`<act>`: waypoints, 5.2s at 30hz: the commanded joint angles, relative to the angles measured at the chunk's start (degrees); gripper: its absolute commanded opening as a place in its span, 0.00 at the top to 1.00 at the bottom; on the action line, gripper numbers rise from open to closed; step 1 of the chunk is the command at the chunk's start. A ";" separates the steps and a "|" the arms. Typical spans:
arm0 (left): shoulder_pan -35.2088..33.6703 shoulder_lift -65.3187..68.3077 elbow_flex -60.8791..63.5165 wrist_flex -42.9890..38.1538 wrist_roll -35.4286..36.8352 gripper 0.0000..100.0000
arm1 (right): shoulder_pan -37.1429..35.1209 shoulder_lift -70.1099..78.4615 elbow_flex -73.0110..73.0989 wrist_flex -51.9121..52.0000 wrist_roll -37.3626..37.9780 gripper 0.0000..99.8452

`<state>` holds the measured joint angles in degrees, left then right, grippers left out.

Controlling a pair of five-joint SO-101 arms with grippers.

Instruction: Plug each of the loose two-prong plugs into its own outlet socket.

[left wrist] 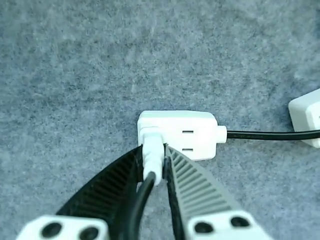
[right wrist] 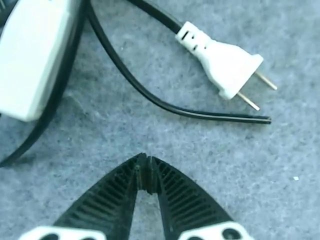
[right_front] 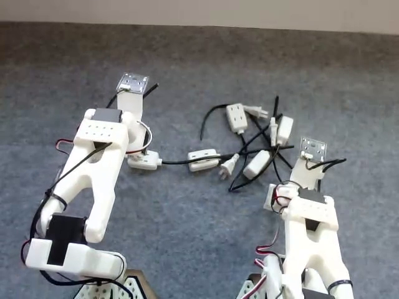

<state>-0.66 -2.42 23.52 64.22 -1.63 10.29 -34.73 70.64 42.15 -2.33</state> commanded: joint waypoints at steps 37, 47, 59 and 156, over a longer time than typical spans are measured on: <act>-4.79 28.00 -43.30 27.78 -23.12 0.68 | 0.31 -0.04 -0.31 -1.01 -0.09 0.99; -1.80 28.09 -43.21 27.69 -55.82 0.68 | 0.31 -0.04 -0.31 -1.01 -0.09 0.99; -1.80 38.90 -43.12 20.92 -63.74 0.69 | 0.40 -0.04 -0.31 -1.01 0.00 0.99; 6.64 49.36 -59.03 20.40 38.15 0.79 | 0.40 0.04 0.84 -3.82 0.00 0.99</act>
<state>7.16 46.37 -33.71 86.29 36.35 10.20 -34.73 71.87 39.25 -2.42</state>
